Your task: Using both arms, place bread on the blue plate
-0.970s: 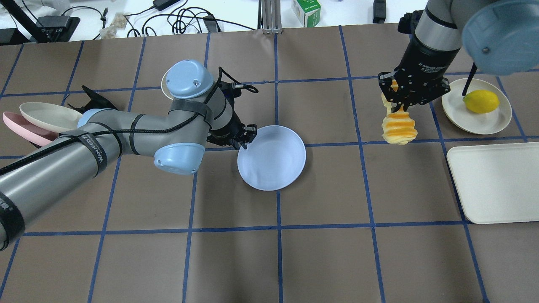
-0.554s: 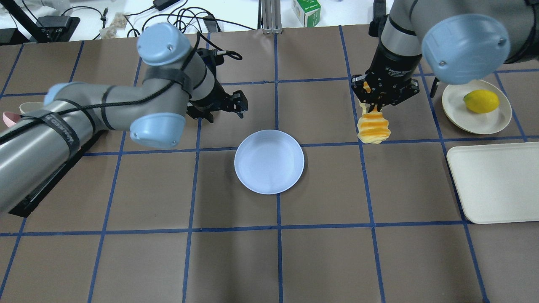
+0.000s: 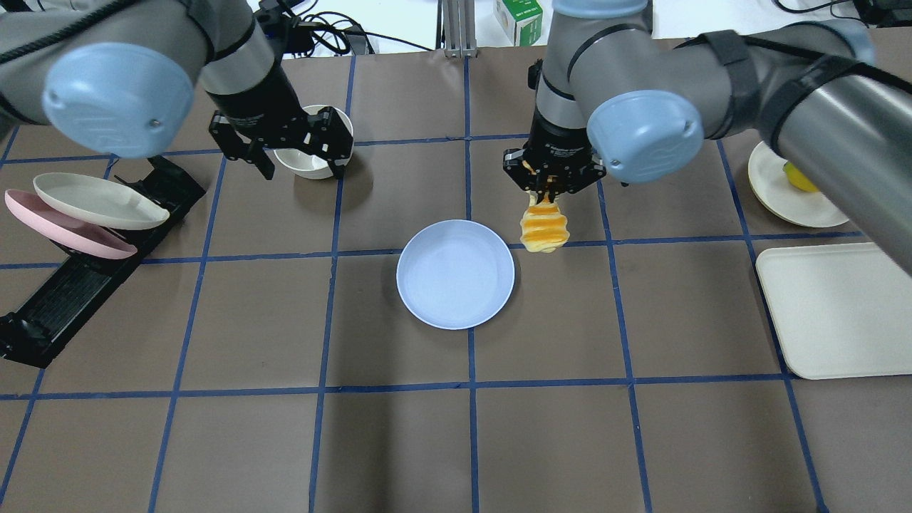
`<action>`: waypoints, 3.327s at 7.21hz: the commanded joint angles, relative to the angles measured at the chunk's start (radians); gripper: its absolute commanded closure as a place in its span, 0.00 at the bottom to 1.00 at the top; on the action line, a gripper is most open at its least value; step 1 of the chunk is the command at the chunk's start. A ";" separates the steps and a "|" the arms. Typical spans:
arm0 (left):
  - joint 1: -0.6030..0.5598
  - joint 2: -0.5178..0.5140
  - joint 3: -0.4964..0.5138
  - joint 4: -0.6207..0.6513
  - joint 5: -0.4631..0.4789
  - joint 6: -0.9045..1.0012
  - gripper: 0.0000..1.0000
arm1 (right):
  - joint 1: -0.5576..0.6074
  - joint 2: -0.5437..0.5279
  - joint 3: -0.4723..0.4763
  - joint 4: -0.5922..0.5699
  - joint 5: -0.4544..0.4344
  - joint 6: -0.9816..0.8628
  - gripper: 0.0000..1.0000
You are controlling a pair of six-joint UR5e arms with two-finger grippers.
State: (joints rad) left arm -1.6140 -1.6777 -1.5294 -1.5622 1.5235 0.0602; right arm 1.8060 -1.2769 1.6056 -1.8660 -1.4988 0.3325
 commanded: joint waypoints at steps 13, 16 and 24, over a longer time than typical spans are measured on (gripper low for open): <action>0.011 0.081 0.018 -0.068 0.060 0.012 0.00 | 0.190 0.209 0.036 -0.199 0.031 0.145 0.00; 0.011 0.079 0.015 -0.058 0.060 0.009 0.00 | 0.170 0.168 0.028 -0.193 0.040 0.145 0.00; 0.011 0.079 0.015 -0.058 0.060 0.009 0.00 | -0.254 -0.272 -0.019 0.272 -0.125 -0.151 0.00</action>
State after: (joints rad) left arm -1.6030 -1.5984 -1.5145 -1.6199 1.5830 0.0690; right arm 1.5823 -1.4974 1.6053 -1.6761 -1.5470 0.1989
